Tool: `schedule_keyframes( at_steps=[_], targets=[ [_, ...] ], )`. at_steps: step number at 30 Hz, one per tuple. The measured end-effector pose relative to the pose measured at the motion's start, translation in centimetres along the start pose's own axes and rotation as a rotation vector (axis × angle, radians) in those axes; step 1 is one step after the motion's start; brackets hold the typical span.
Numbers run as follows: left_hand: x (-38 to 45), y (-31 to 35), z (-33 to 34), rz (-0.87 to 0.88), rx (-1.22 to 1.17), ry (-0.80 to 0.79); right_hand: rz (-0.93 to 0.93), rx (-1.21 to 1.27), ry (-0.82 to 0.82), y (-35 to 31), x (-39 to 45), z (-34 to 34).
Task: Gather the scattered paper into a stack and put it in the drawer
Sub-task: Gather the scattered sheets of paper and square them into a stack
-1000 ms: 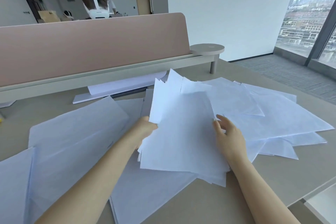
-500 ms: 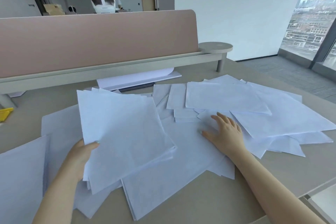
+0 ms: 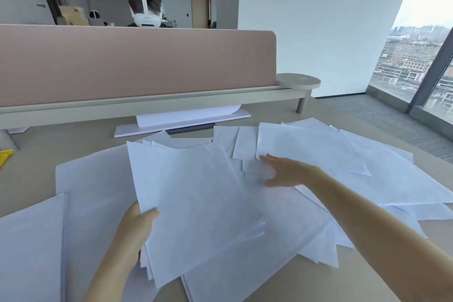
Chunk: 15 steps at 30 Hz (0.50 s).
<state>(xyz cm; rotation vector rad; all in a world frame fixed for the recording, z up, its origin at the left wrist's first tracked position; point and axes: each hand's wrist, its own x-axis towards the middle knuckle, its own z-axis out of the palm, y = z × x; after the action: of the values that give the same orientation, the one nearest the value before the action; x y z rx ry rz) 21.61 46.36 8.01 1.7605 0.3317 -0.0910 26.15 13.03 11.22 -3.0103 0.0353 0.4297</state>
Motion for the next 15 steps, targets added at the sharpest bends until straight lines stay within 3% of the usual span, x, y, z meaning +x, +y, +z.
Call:
schedule_keyframes(
  at_steps=[3,6,12,15],
  targets=[
    [0.0,0.2,0.0,0.008,0.0,-0.032,-0.031,-0.133,-0.062,0.4,0.2,-1.1],
    [0.1,0.2,0.1,0.024,0.0,-0.053,-0.03,-0.189,-0.014,0.1,0.8,-1.1],
    [0.6,-0.5,0.1,0.055,-0.023,-0.029,0.266,-0.115,0.269,0.1,3.2,0.6],
    [0.5,-0.6,0.2,0.063,-0.034,-0.043,0.347,-0.143,0.319,0.4,3.9,0.8]
  ],
)
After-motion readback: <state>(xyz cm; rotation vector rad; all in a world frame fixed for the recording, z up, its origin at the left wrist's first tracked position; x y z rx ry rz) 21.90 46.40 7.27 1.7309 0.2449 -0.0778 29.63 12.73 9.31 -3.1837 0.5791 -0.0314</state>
